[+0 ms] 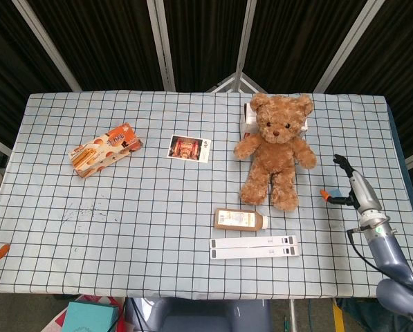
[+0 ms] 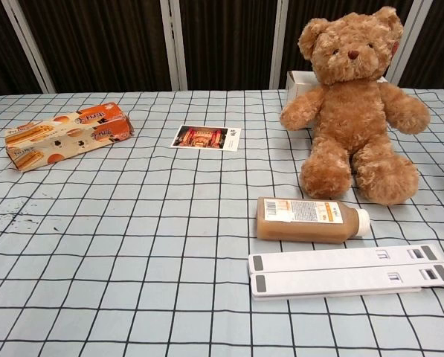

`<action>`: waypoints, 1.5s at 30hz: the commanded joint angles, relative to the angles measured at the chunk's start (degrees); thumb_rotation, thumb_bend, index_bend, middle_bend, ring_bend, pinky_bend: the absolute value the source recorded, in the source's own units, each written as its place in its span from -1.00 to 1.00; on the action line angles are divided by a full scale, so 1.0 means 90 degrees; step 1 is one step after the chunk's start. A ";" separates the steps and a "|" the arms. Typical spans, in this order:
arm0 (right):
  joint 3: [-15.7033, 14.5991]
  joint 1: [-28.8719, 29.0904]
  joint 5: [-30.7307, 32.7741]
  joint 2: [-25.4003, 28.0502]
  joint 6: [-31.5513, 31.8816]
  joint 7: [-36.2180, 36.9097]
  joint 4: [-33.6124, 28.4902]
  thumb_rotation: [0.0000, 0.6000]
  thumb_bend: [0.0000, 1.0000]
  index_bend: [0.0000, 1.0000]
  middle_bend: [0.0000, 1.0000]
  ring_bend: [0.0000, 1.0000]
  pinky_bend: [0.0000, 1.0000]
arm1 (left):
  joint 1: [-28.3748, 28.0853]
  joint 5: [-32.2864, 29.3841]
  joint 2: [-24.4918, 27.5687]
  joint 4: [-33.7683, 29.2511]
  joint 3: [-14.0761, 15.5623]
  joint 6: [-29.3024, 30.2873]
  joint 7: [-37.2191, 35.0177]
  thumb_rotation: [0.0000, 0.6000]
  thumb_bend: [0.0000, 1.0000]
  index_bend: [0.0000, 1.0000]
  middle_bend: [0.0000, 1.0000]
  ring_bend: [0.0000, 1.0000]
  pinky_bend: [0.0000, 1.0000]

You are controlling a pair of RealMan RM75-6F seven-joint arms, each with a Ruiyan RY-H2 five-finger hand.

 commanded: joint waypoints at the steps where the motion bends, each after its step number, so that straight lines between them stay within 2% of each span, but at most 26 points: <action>1: 0.0127 0.0468 0.0481 -0.0381 -0.0318 -0.0335 0.0557 1.00 -0.36 -0.92 -0.73 -0.75 -1.00 | -0.0035 -0.0056 -0.0032 0.0006 -0.0021 -0.0058 0.0083 1.00 -0.52 -0.73 -1.00 -1.00 -0.94; 7: 0.0125 0.1012 0.1161 -0.0763 -0.0431 -0.1051 0.1071 1.00 -0.36 -0.88 -0.65 -0.72 -1.00 | -0.0061 -0.0043 -0.0092 -0.0008 0.0006 -0.0082 0.0269 1.00 -0.52 -0.73 -1.00 -1.00 -0.94; 12: 0.0117 0.1391 0.1850 -0.1078 -0.0457 -0.1575 0.1438 1.00 -0.36 -0.74 -0.52 -0.68 -1.00 | -0.0069 -0.0109 -0.0116 -0.0002 -0.0010 -0.0095 0.0359 1.00 -0.52 -0.73 -1.00 -1.00 -0.94; 17: 0.0081 0.1582 0.2237 -0.1297 -0.0435 -0.1873 0.1677 1.00 -0.36 -0.62 -0.43 -0.64 -1.00 | -0.0087 -0.0191 -0.0123 0.0003 -0.0047 -0.0125 0.0359 1.00 -0.52 -0.73 -1.00 -1.00 -0.94; 21: 0.0108 0.1697 0.2469 -0.1482 -0.0416 -0.1984 0.1899 1.00 -0.36 -0.59 -0.40 -0.62 -1.00 | -0.0092 -0.0208 -0.0121 -0.0001 -0.0053 -0.0135 0.0342 1.00 -0.52 -0.73 -1.00 -1.00 -0.94; 27: 0.0082 0.1821 0.2679 -0.1651 -0.0431 -0.2184 0.2077 1.00 -0.36 -0.53 -0.34 -0.60 -1.00 | -0.0102 -0.0250 -0.0118 0.0005 -0.0066 -0.0157 0.0326 1.00 -0.52 -0.73 -1.00 -1.00 -0.94; 36: 0.0182 0.1884 0.2905 -0.1908 -0.0198 -0.2292 0.2345 1.00 -0.36 -0.28 -0.06 -0.40 -1.00 | -0.0124 -0.0286 -0.0113 0.0009 -0.0071 -0.0198 0.0332 1.00 -0.52 -0.73 -1.00 -1.00 -0.94; 45: 0.0270 0.1871 0.2806 -0.2179 -0.0191 -0.2170 0.2750 1.00 -0.36 -0.18 0.00 -0.34 -1.00 | -0.0138 -0.0300 -0.0130 0.0008 -0.0068 -0.0207 0.0374 1.00 -0.52 -0.73 -1.00 -1.00 -0.94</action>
